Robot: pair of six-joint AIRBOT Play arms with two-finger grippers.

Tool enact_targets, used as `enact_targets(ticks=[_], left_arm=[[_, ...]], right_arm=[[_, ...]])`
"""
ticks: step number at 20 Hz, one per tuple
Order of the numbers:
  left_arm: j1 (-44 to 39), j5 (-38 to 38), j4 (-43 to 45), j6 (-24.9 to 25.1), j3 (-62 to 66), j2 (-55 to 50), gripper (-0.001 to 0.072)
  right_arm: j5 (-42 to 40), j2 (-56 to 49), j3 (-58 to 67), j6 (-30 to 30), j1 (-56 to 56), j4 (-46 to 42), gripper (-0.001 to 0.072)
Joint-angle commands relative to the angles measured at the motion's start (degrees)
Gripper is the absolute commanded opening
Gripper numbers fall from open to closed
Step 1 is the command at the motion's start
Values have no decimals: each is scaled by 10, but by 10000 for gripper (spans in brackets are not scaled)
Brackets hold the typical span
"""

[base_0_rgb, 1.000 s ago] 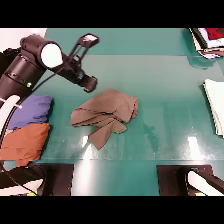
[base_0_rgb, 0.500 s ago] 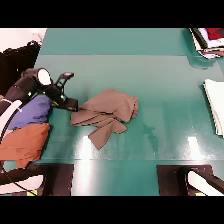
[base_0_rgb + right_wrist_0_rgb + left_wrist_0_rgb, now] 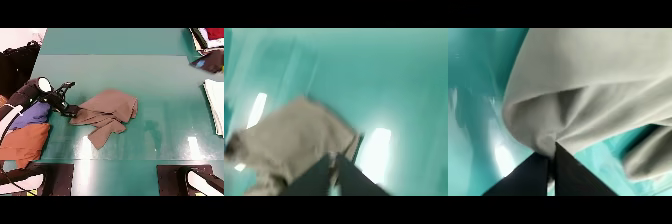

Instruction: Fold the shirts.

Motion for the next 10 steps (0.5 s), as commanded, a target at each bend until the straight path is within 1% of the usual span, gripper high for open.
enact_targets(ticks=[1,2,5,6,8,10], left_arm=[[1,7,-7,3,42,4,25],[1,5,-11,3,59,5,25],[1,3,-24,3,93,5,25],[1,3,-26,3,95,5,25],[1,3,-26,3,95,5,25],[1,3,-25,4,95,5,25]], right_arm=[[-32,0,-154,3,58,1,426],[-62,-3,-206,3,93,2,447],[-138,-55,-299,10,207,8,447],[-167,-83,-311,19,240,11,447],[-210,-135,-315,17,281,52,447],[-226,-181,-299,-1,308,89,447]])
